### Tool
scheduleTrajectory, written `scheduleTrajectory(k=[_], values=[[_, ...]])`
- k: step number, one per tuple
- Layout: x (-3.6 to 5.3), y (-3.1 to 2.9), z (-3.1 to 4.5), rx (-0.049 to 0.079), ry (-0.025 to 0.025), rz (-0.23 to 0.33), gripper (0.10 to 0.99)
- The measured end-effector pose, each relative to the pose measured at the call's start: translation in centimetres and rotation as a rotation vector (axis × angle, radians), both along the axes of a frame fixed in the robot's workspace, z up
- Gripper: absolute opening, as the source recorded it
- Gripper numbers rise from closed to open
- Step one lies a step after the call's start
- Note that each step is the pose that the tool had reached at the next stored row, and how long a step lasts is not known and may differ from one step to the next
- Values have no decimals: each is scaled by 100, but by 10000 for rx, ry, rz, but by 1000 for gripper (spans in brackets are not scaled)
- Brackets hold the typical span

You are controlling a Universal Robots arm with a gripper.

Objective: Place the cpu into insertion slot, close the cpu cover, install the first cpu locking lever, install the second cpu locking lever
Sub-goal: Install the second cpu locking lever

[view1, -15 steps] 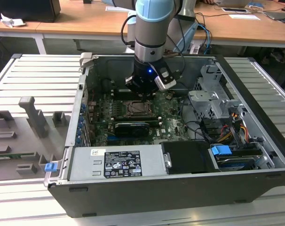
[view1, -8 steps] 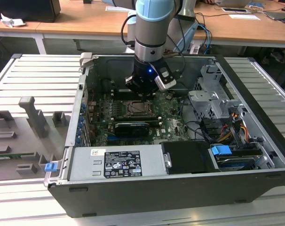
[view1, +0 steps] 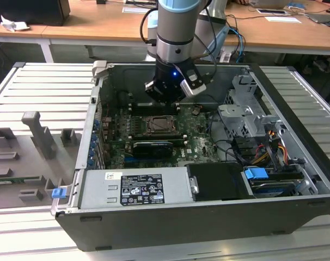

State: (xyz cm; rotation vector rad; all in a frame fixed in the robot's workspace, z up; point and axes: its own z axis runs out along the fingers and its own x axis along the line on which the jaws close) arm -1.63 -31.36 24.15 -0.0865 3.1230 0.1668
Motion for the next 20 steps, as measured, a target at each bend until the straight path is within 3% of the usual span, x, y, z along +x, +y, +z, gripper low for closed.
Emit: scheduleTrajectory(k=[3, 20], values=[[0, -58, 1, -1, 0, -2, 106], [-1, -122, 1, -2, -1, -3, 106]])
